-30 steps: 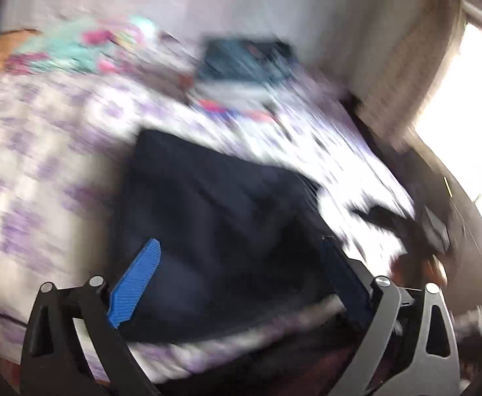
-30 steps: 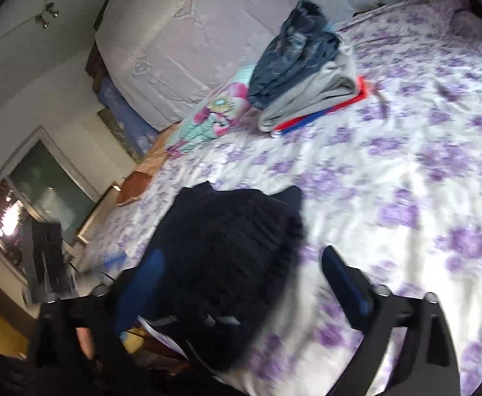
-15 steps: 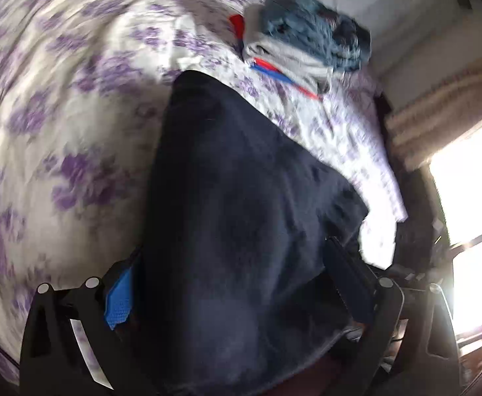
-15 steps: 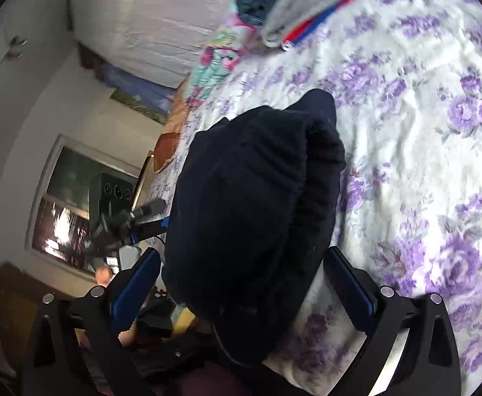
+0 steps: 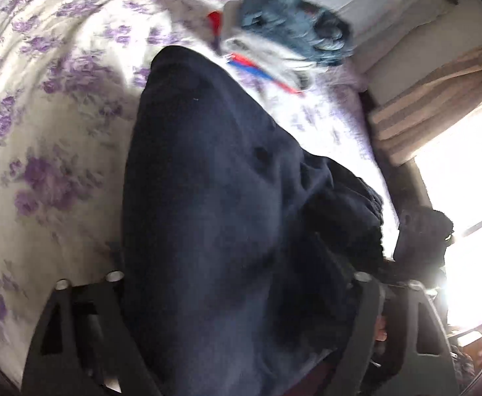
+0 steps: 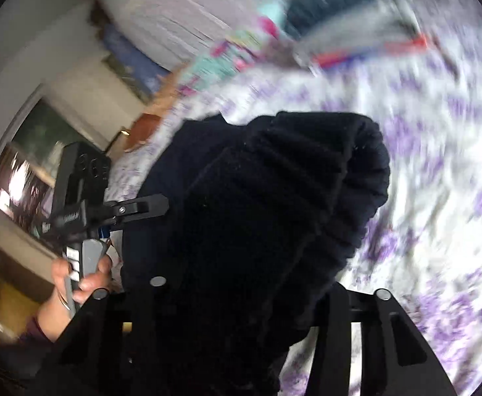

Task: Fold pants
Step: 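Lift the folded navy pants with both grippers and carry them to the clothes stack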

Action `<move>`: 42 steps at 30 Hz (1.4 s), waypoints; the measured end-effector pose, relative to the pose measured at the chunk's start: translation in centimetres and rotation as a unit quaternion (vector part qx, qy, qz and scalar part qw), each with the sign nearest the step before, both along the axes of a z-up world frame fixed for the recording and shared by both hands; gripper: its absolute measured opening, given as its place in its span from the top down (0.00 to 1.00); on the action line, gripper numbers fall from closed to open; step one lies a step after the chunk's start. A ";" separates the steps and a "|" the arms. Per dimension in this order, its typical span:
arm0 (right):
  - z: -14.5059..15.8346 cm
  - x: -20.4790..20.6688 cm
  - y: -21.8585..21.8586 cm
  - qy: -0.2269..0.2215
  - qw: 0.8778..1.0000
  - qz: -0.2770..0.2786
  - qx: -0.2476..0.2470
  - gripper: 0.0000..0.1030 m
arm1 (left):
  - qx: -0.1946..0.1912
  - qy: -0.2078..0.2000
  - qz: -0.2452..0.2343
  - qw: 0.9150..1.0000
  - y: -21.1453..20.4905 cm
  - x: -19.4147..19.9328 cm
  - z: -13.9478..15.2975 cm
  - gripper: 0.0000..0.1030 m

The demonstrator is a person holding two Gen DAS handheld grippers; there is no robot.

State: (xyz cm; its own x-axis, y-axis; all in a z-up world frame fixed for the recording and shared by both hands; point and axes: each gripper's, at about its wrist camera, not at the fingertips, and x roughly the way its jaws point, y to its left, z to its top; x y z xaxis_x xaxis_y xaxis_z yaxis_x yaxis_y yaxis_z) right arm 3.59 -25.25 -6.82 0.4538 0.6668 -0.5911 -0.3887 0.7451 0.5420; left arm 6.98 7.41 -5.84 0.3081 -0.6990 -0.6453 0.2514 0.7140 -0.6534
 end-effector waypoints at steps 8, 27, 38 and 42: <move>1.3 -2.0 -4.7 -0.034 0.998 -0.029 0.045 0.59 | 0.013 -0.053 -0.044 0.998 -4.8 -3.5 3.4 0.44; 22.4 15.3 -8.3 -0.309 0.942 -0.110 -0.075 0.59 | -0.102 -0.208 0.062 0.971 -10.9 17.8 18.4 0.50; 13.6 34.2 -9.7 -0.177 0.911 -0.316 -0.197 0.09 | -0.050 -0.037 0.138 0.988 -12.7 38.0 7.7 0.30; 15.8 31.5 -10.3 -0.226 0.905 -0.321 -0.166 0.08 | -0.048 -0.049 0.147 0.987 -11.4 36.9 9.2 0.13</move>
